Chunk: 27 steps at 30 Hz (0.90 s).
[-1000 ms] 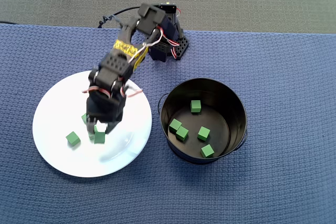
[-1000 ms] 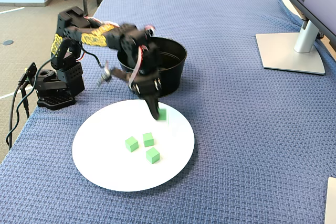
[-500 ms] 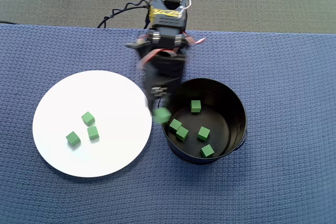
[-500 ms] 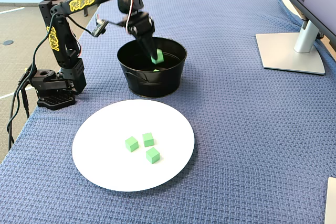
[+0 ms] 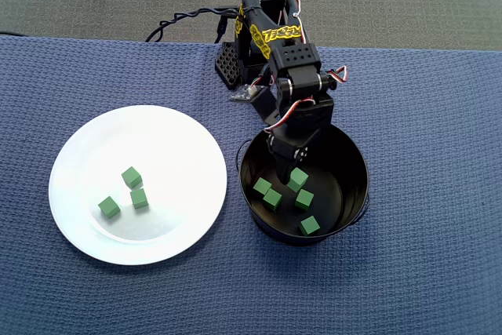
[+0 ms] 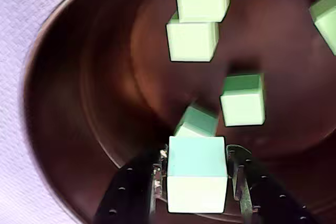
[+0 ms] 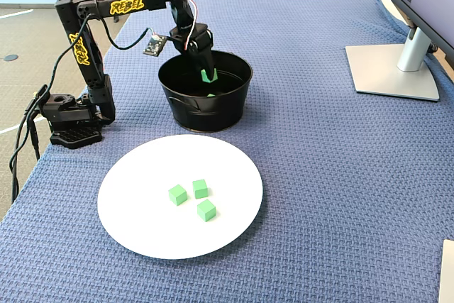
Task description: Pick up the green cubes from the white plate and place them in the black recipient
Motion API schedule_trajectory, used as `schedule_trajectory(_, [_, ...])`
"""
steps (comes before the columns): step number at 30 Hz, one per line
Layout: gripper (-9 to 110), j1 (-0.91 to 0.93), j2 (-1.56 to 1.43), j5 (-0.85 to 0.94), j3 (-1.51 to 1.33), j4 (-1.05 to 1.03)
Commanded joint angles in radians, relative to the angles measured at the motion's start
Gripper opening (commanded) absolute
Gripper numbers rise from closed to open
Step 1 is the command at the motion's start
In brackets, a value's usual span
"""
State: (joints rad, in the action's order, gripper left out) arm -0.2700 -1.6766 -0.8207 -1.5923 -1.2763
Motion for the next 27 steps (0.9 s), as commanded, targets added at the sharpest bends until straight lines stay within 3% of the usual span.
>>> schedule_trajectory(1, [33, -0.006, -0.014, 0.044, -0.002, 0.025])
schedule_trajectory(8, [34, 0.06, -0.031, 0.078, 0.166, -0.055])
schedule_trajectory(18, [29, 0.407, -0.025, 0.077, 0.308, -0.072])
schedule_trajectory(24, [30, 0.611, 0.021, 0.279, 0.282, -0.009])
schedule_trajectory(27, [27, 0.716, 0.015, 0.497, 0.224, 0.072])
